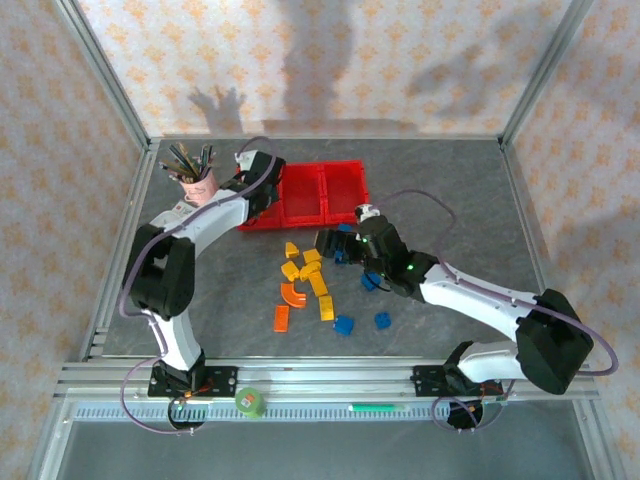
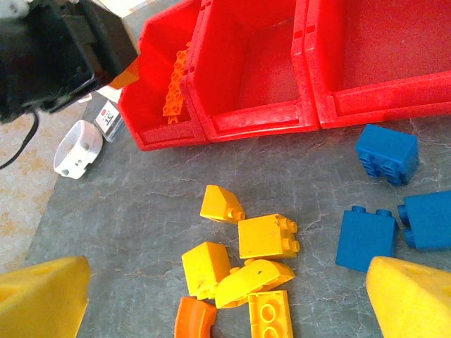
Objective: Sort the legos into containers by color
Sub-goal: Place the lego in the container.
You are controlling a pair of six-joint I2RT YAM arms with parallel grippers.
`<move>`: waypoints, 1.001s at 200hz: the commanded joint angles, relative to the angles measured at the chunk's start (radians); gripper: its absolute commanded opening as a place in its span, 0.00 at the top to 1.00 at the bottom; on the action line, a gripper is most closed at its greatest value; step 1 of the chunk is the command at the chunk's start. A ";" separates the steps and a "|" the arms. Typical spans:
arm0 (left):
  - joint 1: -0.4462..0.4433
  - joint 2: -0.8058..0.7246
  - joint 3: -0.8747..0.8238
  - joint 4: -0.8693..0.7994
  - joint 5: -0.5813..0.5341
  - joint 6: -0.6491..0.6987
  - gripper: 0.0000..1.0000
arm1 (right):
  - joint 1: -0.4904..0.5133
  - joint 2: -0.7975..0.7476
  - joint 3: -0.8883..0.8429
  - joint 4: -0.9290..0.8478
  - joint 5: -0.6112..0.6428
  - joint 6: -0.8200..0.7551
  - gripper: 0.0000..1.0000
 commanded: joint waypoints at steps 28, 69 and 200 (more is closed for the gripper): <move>0.027 0.123 0.113 -0.046 0.019 0.054 0.67 | -0.005 -0.026 0.004 -0.020 0.017 -0.004 0.00; 0.049 0.150 0.111 -0.039 0.033 0.060 0.61 | -0.005 -0.024 0.012 -0.013 0.013 -0.005 0.00; 0.045 -0.068 0.015 -0.083 0.177 0.023 0.47 | -0.005 -0.065 0.044 -0.092 -0.022 -0.056 0.00</move>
